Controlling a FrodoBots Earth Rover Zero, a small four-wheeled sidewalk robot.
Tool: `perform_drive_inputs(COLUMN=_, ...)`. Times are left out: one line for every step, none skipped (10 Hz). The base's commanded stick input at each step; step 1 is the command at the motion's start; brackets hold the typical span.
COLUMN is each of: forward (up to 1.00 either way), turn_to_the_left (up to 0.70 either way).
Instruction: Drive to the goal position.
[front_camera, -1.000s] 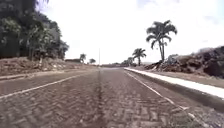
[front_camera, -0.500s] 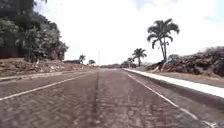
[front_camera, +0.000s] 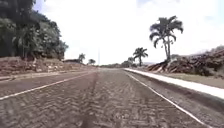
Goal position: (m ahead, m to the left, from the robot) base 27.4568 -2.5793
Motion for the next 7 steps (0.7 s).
perform_drive_inputs(forward=1.00, turn_to_the_left=0.00)
perform_drive_inputs(forward=1.00, turn_to_the_left=0.00)
perform_drive_inputs(forward=1.00, turn_to_the_left=0.00)
perform_drive_inputs(forward=1.00, turn_to_the_left=0.00)
perform_drive_inputs(forward=1.00, turn_to_the_left=0.00)
perform_drive_inputs(forward=1.00, turn_to_the_left=0.00)
perform_drive_inputs(forward=1.00, turn_to_the_left=0.00)
